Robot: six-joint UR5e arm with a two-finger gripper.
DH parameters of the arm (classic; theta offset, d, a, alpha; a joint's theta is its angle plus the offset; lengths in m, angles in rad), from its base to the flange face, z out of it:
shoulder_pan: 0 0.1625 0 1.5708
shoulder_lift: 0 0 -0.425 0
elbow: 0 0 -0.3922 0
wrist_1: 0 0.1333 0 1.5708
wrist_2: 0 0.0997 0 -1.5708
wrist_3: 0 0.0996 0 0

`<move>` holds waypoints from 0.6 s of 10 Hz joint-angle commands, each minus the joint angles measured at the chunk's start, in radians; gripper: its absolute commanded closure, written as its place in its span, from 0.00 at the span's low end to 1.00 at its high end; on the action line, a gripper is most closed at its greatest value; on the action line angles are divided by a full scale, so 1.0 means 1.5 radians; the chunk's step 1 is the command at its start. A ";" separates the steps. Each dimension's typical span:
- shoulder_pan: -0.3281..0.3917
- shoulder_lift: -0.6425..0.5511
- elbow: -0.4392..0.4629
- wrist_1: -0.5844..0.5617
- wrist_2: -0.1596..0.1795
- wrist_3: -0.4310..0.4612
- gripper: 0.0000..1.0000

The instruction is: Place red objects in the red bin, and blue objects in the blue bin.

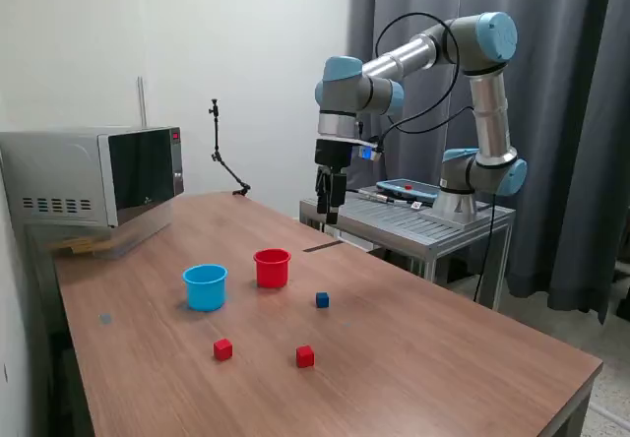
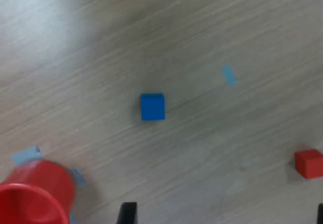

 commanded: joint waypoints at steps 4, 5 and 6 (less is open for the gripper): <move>-0.019 0.020 0.039 -0.035 0.003 -0.028 0.00; -0.020 0.030 0.039 -0.036 0.003 -0.028 0.00; -0.020 0.038 0.042 -0.039 0.002 -0.034 0.00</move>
